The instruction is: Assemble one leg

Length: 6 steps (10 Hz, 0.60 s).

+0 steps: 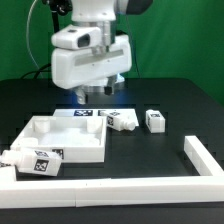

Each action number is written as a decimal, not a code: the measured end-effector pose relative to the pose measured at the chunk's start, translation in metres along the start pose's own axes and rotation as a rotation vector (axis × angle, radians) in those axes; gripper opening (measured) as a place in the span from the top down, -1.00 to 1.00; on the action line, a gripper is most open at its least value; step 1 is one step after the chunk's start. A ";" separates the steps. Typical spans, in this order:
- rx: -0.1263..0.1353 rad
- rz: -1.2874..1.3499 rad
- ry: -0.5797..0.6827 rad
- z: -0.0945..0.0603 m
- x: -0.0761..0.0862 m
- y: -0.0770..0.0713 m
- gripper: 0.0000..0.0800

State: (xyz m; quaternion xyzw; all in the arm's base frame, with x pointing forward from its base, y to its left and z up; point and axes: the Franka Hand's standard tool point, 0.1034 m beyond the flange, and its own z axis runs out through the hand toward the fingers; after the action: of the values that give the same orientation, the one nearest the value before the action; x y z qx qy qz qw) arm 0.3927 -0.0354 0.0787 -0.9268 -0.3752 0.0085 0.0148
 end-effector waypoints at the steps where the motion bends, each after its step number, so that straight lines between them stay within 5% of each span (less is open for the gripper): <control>1: -0.026 -0.097 0.027 -0.006 0.000 0.017 -0.62; 3: -0.013 -0.161 0.037 0.008 0.007 0.018 -0.62; 6: -0.011 -0.160 0.035 0.009 0.006 0.018 -0.62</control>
Offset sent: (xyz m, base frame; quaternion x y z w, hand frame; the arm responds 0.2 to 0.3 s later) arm 0.0000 0.0000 0.0000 0.0000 0.0000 0.0000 1.0000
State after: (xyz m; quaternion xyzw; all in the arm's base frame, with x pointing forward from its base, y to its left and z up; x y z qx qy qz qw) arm 0.4093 -0.0435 0.0688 -0.8939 -0.4478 -0.0110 0.0168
